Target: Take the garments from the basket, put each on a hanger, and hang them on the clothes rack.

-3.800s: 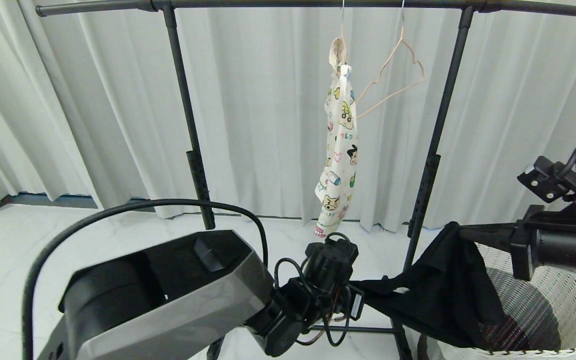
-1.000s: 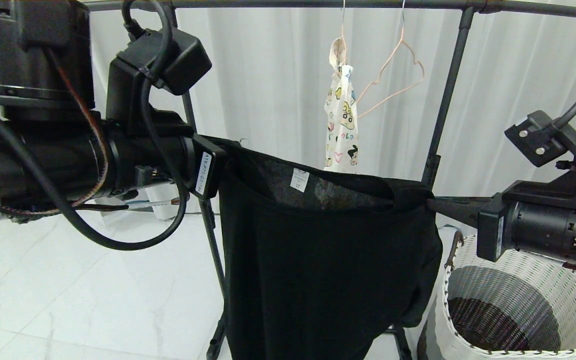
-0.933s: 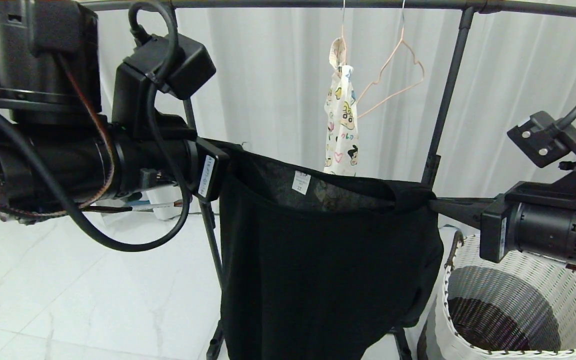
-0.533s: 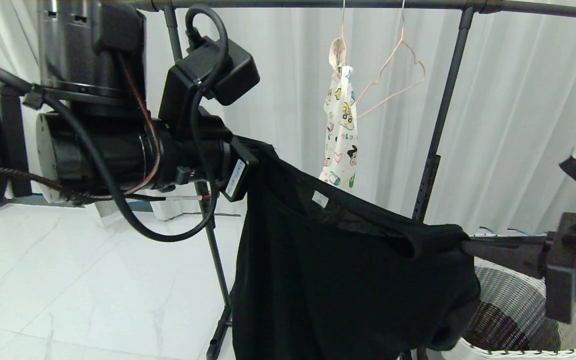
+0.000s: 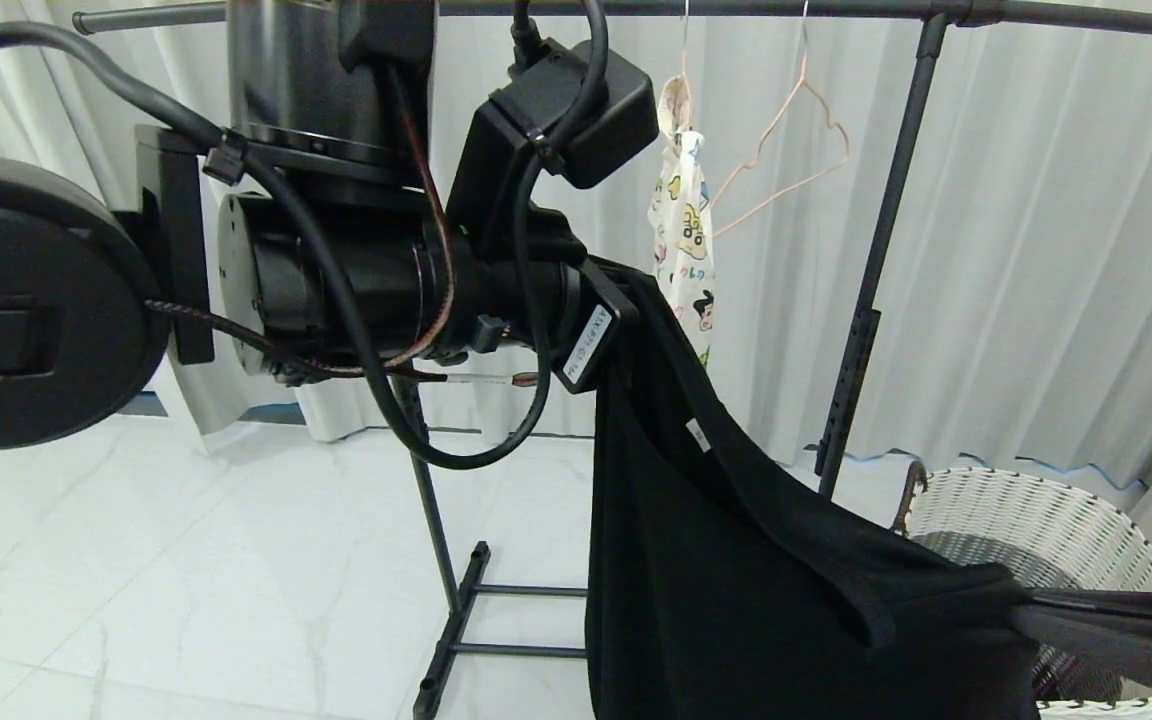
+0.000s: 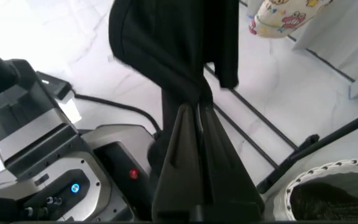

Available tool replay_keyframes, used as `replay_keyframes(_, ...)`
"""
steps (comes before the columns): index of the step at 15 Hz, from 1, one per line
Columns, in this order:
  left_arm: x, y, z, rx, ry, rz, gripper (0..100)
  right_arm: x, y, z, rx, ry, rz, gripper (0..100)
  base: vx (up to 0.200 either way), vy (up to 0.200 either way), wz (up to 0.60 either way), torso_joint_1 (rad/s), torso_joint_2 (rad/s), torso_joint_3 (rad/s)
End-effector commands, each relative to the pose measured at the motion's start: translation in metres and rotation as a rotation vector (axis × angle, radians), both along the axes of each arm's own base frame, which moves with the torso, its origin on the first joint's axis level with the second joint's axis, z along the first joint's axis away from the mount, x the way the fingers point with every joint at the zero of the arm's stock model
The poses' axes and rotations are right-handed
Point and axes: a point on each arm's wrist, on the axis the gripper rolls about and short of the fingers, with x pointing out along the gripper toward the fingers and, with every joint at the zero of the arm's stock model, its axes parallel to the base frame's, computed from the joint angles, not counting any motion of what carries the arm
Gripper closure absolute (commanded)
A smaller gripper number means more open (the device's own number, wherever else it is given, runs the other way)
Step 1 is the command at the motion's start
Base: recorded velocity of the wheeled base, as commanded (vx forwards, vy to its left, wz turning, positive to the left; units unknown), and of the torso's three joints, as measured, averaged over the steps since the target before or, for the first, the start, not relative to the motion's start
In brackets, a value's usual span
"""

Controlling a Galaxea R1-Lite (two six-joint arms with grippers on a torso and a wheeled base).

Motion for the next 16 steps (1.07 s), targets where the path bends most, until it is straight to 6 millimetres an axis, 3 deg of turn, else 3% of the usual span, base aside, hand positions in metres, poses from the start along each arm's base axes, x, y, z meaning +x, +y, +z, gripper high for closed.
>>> replay_keyframes(1, -0.003, 0.000, 0.000, 0.006, 0.011, -0.003, 100, 0.002, -0.004, 0.005, 0.019, -0.014, -0.037, 100, 0.000, 0.000, 0.00, 0.000, 0.00, 0.000)
replay_keyframes(4, -0.035, 0.025, 0.016, 0.025, 0.080, -0.002, 100, 0.025, -0.001, 0.032, 0.060, -0.051, -0.153, 100, 0.000, 0.000, 0.00, 0.000, 0.00, 0.000)
replay_keyframes(7, -0.091, 0.028, 0.024, -0.044, 0.315, -0.063, 100, 0.054, 0.019, 0.058, 0.097, -0.086, -0.176, 100, 0.000, 0.000, 0.00, 0.000, 0.00, 0.000)
replay_keyframes(9, -0.110, 0.026, 0.017, -0.057, 0.403, -0.091, 100, 0.069, 0.032, 0.069, 0.122, -0.102, -0.158, 100, 0.000, 0.000, 0.00, 0.000, 0.00, 0.000)
replay_keyframes(12, -0.125, 0.030, 0.001, 0.005, 0.393, -0.049, 100, 0.081, 0.042, 0.078, 0.132, -0.112, -0.159, 100, 0.000, 0.000, 0.00, 0.000, 0.00, 0.000)
replay_keyframes(16, -0.132, 0.042, -0.006, 0.060, 0.350, -0.063, 100, 0.082, 0.040, 0.080, 0.136, -0.119, -0.168, 100, 0.000, 0.000, 0.00, 0.000, 0.00, 0.000)
